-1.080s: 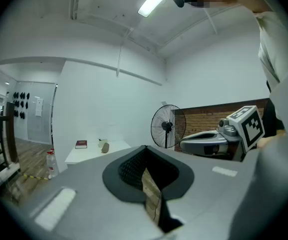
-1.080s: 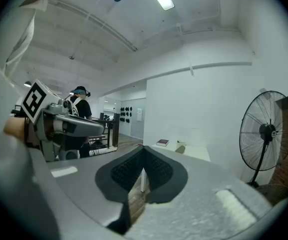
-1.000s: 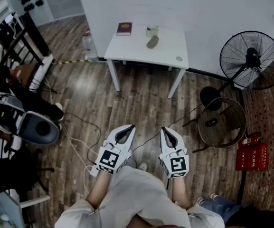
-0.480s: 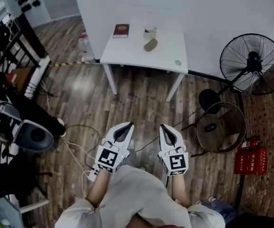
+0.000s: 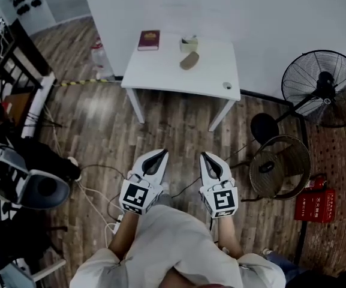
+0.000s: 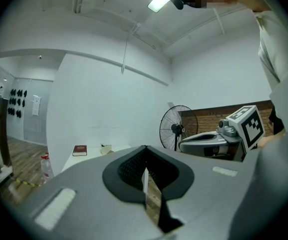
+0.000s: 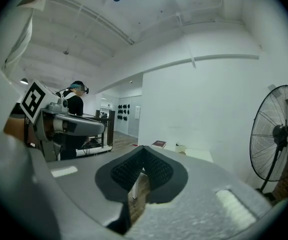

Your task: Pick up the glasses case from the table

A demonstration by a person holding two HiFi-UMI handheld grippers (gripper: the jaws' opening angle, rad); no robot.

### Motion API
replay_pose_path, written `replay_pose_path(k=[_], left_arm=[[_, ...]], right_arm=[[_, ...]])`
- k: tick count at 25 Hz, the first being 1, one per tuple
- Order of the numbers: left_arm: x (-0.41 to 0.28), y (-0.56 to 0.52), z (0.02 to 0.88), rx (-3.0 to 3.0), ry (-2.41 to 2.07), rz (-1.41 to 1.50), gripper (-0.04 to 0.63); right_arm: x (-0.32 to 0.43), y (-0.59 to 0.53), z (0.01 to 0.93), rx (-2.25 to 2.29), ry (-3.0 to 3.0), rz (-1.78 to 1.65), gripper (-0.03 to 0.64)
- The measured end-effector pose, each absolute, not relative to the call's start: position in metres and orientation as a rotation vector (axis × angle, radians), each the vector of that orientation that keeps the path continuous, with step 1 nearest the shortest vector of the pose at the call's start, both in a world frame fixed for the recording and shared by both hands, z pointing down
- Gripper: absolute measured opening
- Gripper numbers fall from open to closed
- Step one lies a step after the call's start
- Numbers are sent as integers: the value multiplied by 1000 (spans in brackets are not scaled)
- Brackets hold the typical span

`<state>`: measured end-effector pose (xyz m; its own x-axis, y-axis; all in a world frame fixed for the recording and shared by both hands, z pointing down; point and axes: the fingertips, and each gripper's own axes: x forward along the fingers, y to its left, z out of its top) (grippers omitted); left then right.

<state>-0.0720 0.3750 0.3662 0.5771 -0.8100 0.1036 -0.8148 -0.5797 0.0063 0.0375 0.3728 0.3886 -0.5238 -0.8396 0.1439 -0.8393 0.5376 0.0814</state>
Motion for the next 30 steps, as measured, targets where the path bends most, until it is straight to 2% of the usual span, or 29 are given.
replay_pose_path(k=[16,30], left_arm=[[-112,260,376,2762,-1322,103,18],[-119,195,386,2748,-1309,96,18]], right_arm=[[0,266,393,1503,-2524,28,3],[-5,204,403,1503,-2511,36,3]])
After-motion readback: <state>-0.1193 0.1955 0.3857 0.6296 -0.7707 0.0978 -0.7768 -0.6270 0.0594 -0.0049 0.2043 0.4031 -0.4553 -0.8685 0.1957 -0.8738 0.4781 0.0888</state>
